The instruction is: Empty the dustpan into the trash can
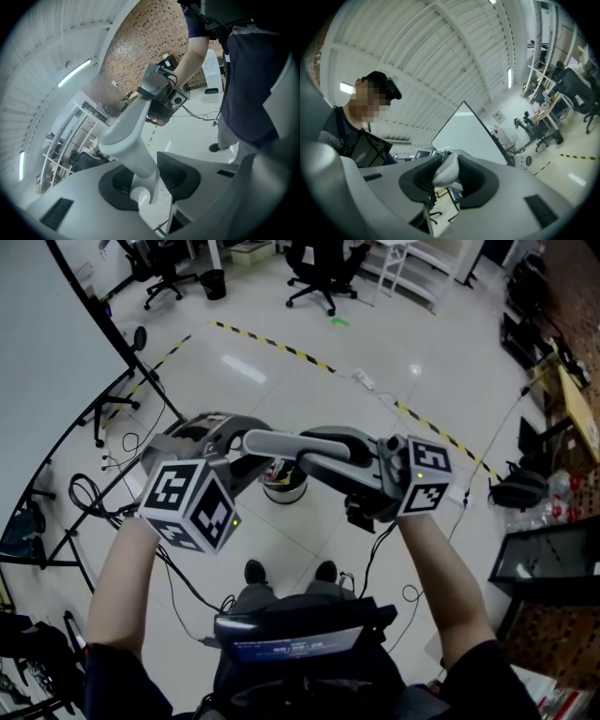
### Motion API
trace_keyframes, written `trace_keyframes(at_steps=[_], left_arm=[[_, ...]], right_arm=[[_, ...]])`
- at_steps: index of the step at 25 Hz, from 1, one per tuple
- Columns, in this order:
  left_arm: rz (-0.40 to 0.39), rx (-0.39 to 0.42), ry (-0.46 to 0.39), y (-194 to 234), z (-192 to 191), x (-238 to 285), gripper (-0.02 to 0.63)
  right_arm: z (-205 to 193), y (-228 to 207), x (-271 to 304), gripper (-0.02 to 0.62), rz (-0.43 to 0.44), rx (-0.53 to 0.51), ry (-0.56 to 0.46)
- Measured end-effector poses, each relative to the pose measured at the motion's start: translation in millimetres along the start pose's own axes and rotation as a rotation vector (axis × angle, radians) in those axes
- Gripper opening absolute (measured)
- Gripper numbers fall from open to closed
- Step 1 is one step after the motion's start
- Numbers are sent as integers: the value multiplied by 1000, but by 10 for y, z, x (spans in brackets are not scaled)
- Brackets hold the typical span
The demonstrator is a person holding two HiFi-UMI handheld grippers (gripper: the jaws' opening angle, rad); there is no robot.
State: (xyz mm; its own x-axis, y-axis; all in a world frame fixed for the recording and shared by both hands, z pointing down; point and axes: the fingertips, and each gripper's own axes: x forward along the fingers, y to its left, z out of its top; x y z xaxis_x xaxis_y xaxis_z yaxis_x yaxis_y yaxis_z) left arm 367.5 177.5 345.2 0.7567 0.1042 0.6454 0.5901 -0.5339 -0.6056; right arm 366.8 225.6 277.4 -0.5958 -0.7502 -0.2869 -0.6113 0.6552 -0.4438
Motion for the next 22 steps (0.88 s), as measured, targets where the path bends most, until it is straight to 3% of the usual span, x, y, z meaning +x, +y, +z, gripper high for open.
trace_keyframes(at_steps=[9,22], left_arm=[[22,-7,14,88,-99,-227,120],[-37,137,69,-28,34,-150,120]], right_arm=[[81,51,253,124,23,-19,21],[-6,149,25,118,13,16,-62]])
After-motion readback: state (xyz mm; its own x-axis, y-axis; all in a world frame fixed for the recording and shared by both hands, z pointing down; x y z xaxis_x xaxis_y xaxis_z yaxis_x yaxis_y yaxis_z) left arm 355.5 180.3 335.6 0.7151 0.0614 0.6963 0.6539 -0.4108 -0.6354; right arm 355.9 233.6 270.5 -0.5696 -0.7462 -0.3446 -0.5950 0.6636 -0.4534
